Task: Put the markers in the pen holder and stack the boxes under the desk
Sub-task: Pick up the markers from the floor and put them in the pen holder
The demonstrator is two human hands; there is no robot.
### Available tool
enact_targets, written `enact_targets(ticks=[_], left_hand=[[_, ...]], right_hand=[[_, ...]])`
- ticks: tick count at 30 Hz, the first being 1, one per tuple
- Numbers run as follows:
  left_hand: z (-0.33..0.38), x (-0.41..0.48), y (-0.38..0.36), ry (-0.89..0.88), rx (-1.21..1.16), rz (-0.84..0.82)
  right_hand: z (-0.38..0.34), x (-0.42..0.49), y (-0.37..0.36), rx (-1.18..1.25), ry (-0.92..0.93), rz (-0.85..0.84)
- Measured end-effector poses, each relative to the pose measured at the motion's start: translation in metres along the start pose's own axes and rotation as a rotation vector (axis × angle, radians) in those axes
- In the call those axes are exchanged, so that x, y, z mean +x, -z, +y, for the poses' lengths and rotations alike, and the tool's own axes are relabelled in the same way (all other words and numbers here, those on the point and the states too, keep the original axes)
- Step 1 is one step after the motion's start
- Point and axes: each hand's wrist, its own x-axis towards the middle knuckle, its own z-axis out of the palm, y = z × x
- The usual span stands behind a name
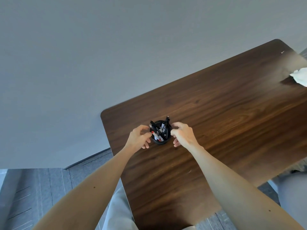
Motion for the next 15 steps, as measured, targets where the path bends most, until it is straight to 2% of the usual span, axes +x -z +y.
enact_targets(ticks=[3,15], left_hand=[[0.003,0.004,-0.002,-0.046,-0.027,0.014],[0.025,0.064,0.071,-0.062,-0.038,0.170]], right_hand=[[-0.001,0.004,-0.010,0.011,-0.002,-0.045],[-0.079,0.069,-0.053,0.213,0.074,0.081]])
